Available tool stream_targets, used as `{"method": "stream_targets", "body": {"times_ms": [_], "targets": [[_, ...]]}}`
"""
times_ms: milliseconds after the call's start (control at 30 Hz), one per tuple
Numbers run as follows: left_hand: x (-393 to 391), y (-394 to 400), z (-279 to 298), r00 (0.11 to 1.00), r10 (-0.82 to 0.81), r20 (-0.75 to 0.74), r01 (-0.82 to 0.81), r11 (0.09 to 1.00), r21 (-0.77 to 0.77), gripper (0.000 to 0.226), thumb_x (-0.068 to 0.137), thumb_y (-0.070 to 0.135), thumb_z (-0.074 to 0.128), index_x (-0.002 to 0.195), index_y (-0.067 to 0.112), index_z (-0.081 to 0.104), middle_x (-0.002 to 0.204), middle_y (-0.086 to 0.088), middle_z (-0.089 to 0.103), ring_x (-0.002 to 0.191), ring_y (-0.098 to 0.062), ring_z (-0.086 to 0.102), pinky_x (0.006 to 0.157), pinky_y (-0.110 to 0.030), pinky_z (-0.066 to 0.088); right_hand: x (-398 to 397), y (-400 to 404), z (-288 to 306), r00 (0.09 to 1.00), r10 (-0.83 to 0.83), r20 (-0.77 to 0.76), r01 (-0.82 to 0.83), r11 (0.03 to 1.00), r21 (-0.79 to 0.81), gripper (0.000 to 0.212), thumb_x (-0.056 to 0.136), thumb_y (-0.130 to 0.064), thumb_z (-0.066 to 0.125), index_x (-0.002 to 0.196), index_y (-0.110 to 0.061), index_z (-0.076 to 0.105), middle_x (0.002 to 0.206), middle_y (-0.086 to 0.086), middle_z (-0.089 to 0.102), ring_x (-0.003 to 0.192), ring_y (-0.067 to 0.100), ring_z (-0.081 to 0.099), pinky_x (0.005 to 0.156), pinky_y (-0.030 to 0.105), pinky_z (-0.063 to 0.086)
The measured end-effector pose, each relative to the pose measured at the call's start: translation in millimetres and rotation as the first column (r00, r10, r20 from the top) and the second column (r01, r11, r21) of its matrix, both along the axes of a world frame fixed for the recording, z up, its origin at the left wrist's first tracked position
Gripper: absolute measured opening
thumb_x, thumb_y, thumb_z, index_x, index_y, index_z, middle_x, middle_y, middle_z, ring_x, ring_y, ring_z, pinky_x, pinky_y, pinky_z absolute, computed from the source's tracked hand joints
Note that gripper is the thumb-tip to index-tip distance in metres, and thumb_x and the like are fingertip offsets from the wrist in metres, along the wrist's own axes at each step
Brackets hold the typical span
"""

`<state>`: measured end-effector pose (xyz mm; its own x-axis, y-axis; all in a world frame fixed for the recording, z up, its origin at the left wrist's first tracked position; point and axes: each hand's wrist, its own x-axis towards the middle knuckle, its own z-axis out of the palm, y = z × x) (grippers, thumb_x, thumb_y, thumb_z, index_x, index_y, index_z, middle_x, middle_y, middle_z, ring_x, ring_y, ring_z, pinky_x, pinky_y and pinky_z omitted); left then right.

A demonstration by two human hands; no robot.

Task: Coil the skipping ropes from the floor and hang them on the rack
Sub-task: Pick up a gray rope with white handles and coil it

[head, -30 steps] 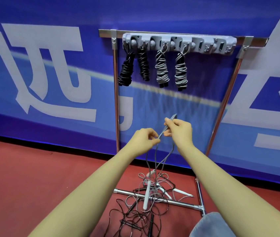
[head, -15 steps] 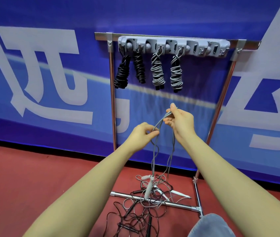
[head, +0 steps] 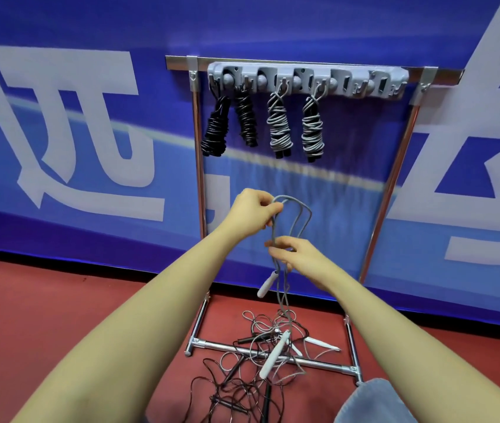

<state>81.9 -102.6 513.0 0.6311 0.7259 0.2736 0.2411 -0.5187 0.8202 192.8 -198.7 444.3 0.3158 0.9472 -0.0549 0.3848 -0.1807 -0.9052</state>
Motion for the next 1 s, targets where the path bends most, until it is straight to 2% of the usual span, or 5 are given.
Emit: {"method": "stream_targets", "body": {"times_ms": [167,367,567,800,1000], "targets": [[-0.3,-2.8,5.5,0.992,0.030,0.119,-0.023,0.998,-0.061,0.026,0.093,0.018,0.056,0.085,-0.005,0.065,0.056,-0.002,0.055,0.043,-0.004,0.051,0.055,-0.020,0.047,-8.3,4.9,10.1,0.979,-0.099,0.179,0.069,0.983,0.168,0.023,0.092,-0.015,0.060,0.080,0.005,0.064,0.062,0.005,0.059,0.049,0.008,0.056,0.056,0.014,0.046],[-13.6,-10.1,-37.9,0.997,0.050,0.067,-0.039,0.987,-0.155,0.025,0.090,0.011,0.051,0.115,0.011,0.054,0.102,-0.001,0.057,0.085,-0.015,0.054,0.076,-0.026,0.044,-10.7,15.2,26.8,0.961,-0.245,-0.129,0.276,0.890,0.364,0.021,0.094,-0.007,0.055,0.085,0.009,0.065,0.060,0.011,0.058,0.045,0.004,0.058,0.055,0.017,0.053],[-26.8,-13.6,-68.6,0.991,-0.055,-0.121,0.069,0.992,0.109,0.016,0.088,0.014,0.060,0.103,0.013,0.055,0.091,0.001,0.059,0.081,-0.013,0.053,0.071,-0.024,0.040,-10.9,13.9,37.7,0.904,-0.273,-0.329,0.396,0.825,0.403,0.020,0.095,-0.011,0.056,0.085,0.003,0.067,0.062,0.012,0.058,0.049,0.005,0.059,0.055,0.016,0.053],[-23.0,-17.0,-53.5,0.988,0.044,0.147,-0.058,0.994,0.093,0.020,0.098,0.008,0.038,0.112,0.022,0.040,0.077,-0.004,0.046,0.061,-0.021,0.051,0.060,-0.032,0.048,-8.2,6.3,41.9,0.917,-0.292,-0.271,0.371,0.874,0.313,0.028,0.096,-0.021,0.056,0.076,-0.005,0.066,0.066,0.010,0.063,0.052,0.008,0.062,0.050,0.022,0.051],[-21.5,-18.4,-57.4,0.985,-0.089,-0.149,0.103,0.991,0.090,0.016,0.092,0.011,0.049,0.102,0.015,0.062,0.093,0.002,0.031,0.069,-0.014,0.041,0.060,-0.012,0.036,-11.8,4.9,48.1,0.835,-0.317,-0.449,0.486,0.807,0.335,0.028,0.097,-0.021,0.054,0.078,-0.004,0.065,0.066,0.011,0.063,0.054,0.012,0.063,0.056,0.020,0.056]]}}
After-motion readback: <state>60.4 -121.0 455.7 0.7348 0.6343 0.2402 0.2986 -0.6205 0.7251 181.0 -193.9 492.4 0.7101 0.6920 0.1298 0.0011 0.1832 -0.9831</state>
